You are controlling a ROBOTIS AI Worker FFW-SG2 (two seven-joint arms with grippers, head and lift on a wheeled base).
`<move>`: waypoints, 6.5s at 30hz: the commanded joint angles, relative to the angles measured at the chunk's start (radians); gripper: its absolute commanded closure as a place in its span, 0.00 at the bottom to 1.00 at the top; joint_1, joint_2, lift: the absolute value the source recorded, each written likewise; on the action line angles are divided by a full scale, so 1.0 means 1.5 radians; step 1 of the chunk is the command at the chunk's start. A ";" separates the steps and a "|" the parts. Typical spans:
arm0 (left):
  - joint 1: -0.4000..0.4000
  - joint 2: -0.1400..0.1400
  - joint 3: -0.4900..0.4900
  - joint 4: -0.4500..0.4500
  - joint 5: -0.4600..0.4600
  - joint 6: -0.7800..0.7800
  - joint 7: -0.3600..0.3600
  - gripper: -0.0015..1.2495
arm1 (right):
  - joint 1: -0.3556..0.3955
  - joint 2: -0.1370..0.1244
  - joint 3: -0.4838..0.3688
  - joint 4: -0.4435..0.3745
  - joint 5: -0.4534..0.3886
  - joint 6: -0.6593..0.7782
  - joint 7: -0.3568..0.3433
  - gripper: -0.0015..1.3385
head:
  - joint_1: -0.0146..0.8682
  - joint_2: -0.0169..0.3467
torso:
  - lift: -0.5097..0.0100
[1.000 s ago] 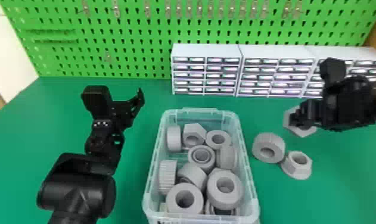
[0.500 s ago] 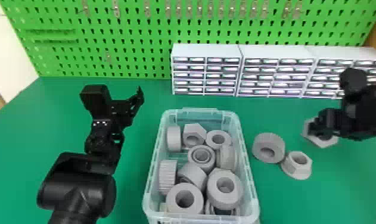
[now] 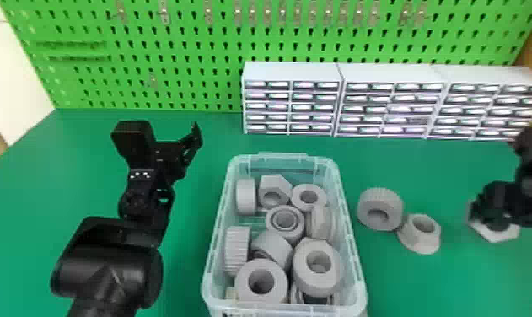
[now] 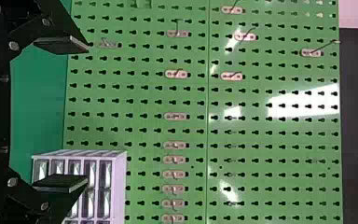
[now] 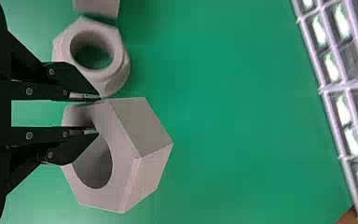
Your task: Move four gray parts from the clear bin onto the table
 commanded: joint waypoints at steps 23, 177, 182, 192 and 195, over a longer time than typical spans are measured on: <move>0.003 -0.001 -0.005 0.001 0.001 -0.001 0.001 0.23 | -0.014 0.023 -0.043 0.098 0.010 0.001 0.000 0.76 | 0.80 0.24 | 0.88; -0.004 -0.001 0.021 -0.002 -0.004 0.001 0.001 0.23 | -0.186 -0.132 0.703 0.019 -0.627 0.001 0.000 0.42 | 0.80 0.24 | 0.88; -0.011 -0.001 0.019 -0.002 -0.004 0.001 0.001 0.23 | -0.193 -0.132 0.715 0.030 -0.624 0.001 0.000 0.42 | 0.80 0.24 | 0.88; -0.022 -0.001 0.015 -0.002 -0.005 0.001 0.001 0.23 | -0.212 -0.120 0.718 0.032 -0.618 0.001 0.000 0.42 | 0.80 0.24 | 0.88; -0.023 -0.001 0.015 -0.002 -0.006 0.001 0.001 0.23 | -0.219 -0.116 0.724 0.032 -0.622 0.001 0.000 0.42 | 0.80 0.24 | 0.88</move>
